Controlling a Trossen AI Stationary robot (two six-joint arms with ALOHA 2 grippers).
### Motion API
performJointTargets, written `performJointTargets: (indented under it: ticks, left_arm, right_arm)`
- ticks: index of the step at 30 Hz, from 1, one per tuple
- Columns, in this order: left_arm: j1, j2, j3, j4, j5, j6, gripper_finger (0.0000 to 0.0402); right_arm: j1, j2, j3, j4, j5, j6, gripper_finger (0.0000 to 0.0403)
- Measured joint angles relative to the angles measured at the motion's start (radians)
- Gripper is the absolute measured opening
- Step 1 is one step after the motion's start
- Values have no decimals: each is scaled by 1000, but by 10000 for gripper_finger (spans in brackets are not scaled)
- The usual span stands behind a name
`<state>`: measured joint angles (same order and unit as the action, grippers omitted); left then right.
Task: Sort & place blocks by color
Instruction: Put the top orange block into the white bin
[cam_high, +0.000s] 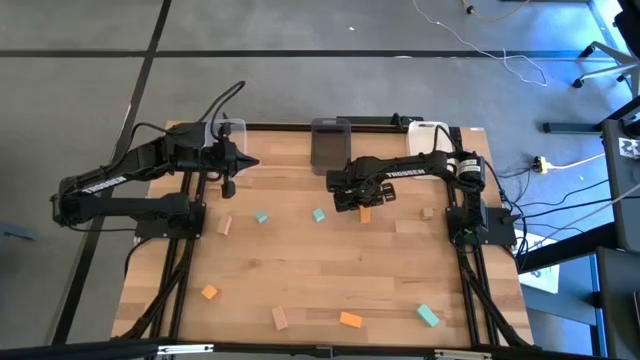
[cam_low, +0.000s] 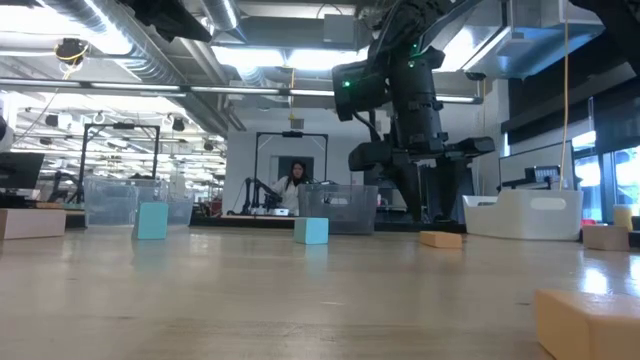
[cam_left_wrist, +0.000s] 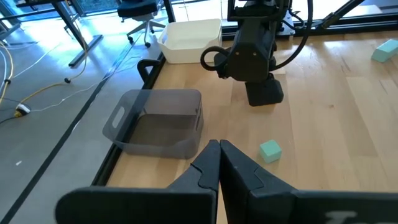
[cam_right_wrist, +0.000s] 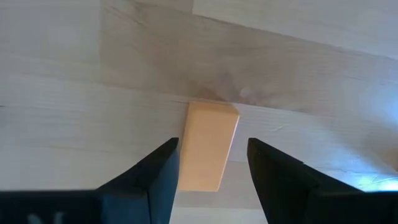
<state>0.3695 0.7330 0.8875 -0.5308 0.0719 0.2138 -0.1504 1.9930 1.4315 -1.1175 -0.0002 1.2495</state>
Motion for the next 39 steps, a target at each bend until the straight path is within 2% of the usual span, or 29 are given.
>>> performJointTargets:
  ticks: [10,20,33,39]
  left_arm:
    - [0,0,0,0,0,0,0]
    - [0,0,0,0,0,3,0]
    - [0,0,0,0,0,3,0]
    - [0,0,0,-1,0,3,0]
  right_arm:
    - [14,-1,-56,34,-1,38,190]
    - [15,-5,-143,237,-29,34,190]
    - [16,-8,-191,279,-28,31,190]
    - [19,-8,-192,281,-25,27,136]
